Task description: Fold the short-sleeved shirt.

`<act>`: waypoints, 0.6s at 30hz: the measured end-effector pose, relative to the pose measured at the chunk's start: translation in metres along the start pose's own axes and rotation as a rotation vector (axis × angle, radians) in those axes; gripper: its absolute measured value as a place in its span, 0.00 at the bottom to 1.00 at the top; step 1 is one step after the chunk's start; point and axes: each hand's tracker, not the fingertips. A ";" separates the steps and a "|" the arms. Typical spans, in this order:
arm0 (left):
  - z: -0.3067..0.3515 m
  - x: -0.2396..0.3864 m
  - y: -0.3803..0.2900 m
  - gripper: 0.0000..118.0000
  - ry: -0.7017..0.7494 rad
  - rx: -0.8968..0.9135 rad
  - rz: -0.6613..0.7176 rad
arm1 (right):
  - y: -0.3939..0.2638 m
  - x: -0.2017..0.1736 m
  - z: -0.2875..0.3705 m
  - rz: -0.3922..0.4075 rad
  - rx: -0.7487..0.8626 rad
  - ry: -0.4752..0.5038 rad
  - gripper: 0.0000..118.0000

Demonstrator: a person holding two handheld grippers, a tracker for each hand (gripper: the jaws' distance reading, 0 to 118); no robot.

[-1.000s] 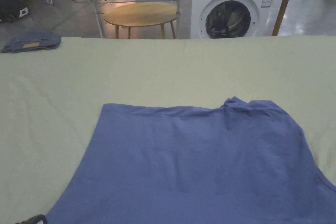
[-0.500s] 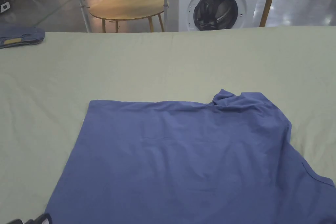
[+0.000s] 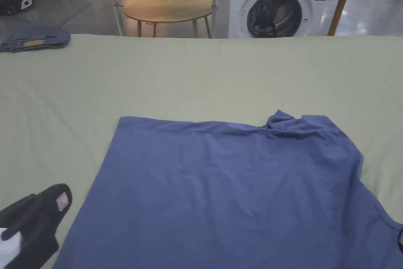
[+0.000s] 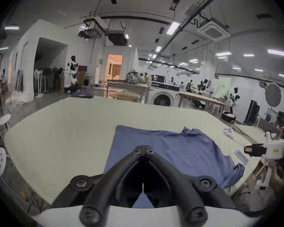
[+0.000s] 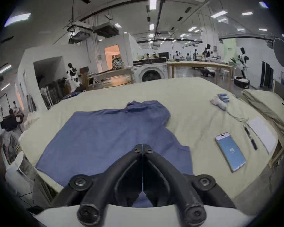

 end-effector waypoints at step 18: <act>-0.021 -0.099 -0.139 0.37 0.146 -0.574 0.046 | -0.034 0.002 -0.007 0.016 -0.130 0.029 0.00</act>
